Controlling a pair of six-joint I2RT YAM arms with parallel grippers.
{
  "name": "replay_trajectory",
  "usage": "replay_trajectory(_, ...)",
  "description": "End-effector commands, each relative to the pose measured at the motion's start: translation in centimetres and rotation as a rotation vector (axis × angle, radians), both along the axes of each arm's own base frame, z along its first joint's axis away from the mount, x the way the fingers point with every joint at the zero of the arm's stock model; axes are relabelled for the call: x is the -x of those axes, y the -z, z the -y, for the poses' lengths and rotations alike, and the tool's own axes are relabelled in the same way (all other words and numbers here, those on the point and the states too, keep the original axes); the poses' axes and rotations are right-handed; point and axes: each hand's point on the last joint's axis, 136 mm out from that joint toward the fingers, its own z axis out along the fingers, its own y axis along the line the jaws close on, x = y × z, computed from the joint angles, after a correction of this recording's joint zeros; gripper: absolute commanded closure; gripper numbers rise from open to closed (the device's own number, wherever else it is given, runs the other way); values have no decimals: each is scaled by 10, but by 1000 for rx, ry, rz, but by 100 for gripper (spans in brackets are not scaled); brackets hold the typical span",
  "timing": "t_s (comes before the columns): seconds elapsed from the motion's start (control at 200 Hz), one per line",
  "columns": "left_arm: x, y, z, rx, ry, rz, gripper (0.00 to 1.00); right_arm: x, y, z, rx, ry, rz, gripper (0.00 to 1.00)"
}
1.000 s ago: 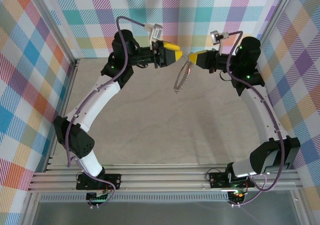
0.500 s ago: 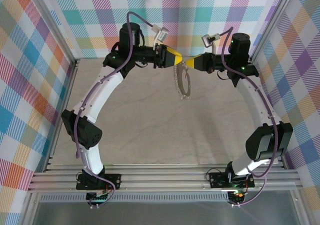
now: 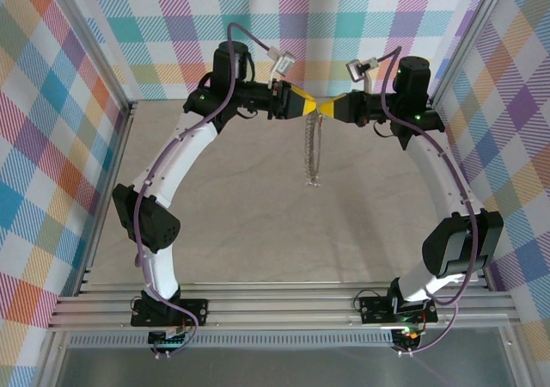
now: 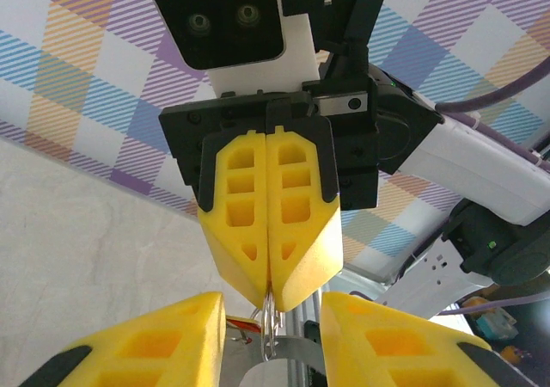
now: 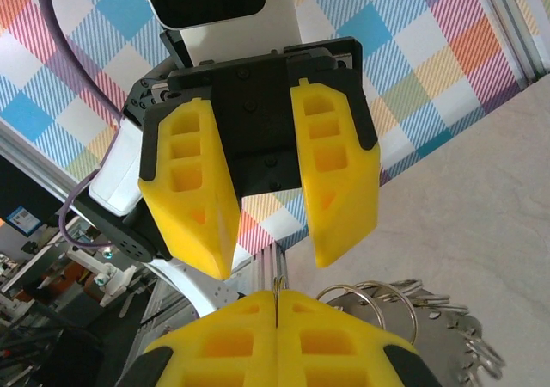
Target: Put the keys on the keyring
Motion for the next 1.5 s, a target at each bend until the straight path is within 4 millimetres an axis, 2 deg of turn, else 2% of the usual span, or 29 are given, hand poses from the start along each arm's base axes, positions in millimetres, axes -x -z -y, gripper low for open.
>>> replay_trajectory(0.0,12,-8,5,16,51,26,68,5,-13,2,-13,-19,71,100)
replay_trajectory(0.515,25,-2,11,3,94,23,84,-5,-9,2,-14,17,57,100)
replay_trajectory(0.66,25,-3,14,4,90,27,100,-5,-10,2,-19,16,54,100)
replay_trajectory(0.805,23,-5,17,9,70,31,100,-7,-15,2,-25,32,53,100)
replay_trajectory(0.89,17,-8,17,28,30,27,100,-11,-19,4,-29,75,56,73)
replay_trajectory(0.95,12,-17,17,63,-9,54,100,-13,-24,8,-36,128,70,60)
replay_trajectory(0.985,10,-20,16,79,-25,54,100,-16,-26,13,-43,163,74,56)
replay_trajectory(1.09,7,-32,14,138,-60,51,100,-21,-31,32,-68,271,75,53)
replay_trajectory(1.21,6,-42,10,199,-96,44,100,-27,-25,51,-92,402,60,53)
replay_trajectory(1.37,8,-54,6,261,-116,48,100,-38,6,70,-90,602,6,51)
replay_trajectory(1.495,7,-58,5,285,-121,40,100,-40,31,73,-76,655,-39,50)
